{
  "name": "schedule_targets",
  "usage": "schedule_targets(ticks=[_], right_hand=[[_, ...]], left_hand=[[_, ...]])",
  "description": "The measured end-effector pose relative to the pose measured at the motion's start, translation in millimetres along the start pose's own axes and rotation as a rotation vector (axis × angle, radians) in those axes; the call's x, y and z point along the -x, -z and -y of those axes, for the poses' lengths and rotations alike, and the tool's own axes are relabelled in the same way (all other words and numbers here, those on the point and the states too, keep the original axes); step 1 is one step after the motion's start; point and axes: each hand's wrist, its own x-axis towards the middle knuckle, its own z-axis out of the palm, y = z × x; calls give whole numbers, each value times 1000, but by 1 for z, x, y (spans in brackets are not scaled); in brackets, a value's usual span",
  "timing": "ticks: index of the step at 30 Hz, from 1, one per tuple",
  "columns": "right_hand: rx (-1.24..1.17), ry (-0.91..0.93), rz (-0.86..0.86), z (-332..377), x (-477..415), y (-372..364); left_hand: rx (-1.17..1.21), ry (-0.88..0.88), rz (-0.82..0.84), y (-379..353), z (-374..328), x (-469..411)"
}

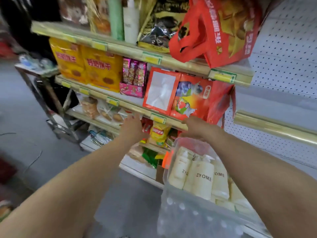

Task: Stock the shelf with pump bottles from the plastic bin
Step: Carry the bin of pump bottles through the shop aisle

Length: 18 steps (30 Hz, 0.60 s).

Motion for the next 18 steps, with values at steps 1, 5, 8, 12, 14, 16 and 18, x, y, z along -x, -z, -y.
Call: schedule_targets(ticks=[1,5,8,12,14,16,18], right_hand=[[10,72,-50,24,-9,17],[-21,293,-208,118,-39,84],[-69,427,-316,185,-61,126],[-119,553,-408,273,-96,162],[-149,609,-407,318,-116,173],[-167,657,-401,367,-140,181],[-186,690,-388,410,-164,190]], left_hand=[[-35,21,-50,22,16,3],[-129,170,-207,111,80,20],[-119,289,-344,168,134,29],[-136,402,-446,226,209,28],[-176,434,-478,244,242,23],[-208,465,-492,258,280,12],[-215,508,-501,268,315,-1]])
